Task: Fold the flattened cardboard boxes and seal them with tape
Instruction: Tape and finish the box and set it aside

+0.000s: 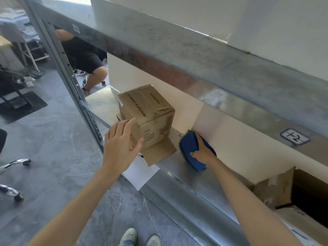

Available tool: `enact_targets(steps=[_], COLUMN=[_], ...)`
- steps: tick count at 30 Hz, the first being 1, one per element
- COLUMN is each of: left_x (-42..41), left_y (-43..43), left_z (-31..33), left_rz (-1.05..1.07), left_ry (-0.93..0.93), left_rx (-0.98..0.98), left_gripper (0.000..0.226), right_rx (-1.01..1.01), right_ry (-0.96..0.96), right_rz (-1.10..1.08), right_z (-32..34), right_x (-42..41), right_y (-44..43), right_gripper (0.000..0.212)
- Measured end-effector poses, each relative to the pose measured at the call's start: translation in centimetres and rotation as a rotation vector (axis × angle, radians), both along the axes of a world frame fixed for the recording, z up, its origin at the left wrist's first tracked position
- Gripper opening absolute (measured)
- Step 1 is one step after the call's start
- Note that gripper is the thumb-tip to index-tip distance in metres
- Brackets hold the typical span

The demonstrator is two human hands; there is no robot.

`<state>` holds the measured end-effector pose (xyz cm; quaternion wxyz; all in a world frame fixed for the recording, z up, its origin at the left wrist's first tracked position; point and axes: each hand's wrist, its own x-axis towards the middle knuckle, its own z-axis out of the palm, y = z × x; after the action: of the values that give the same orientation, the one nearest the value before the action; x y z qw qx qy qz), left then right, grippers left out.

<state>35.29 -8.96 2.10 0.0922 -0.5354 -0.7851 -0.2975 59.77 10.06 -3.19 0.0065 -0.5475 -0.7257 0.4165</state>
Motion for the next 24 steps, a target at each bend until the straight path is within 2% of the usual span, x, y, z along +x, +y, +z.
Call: enact_targets(steps=[6,12,16,20,24], left_x=[0.2,0.8,1.4,1.4,1.2], left_y=[0.3,1.3,2.4,3.5,4.3], left_z=[1.5,3.2,4.3,5.2,5.8], left_rz=[-0.049,-0.114,-0.158,-0.357,-0.554], left_ry=[-0.006,-0.042,-0.093,-0.276,-0.430], left_rx=[0.041,0.061,0.044,0.000,-0.071], left_gripper=[0.056,0.044,0.035,0.034,0.048], right_rx=[0.124,0.484,0.606,0.661,0.698], right_ry=[-0.105,0.013,0.077,0.113,0.069], right_rz=[0.079,0.080,0.232,0.377,0.529], right_z=[1.7,5.0,8.1,10.9,12.2], right_x=[0.5,2.1,2.8,2.5,1.7], right_y=[-1.4,-3.2,-3.4,-4.2,-5.5], right_gripper=[0.084,0.057,0.057,0.062,0.064])
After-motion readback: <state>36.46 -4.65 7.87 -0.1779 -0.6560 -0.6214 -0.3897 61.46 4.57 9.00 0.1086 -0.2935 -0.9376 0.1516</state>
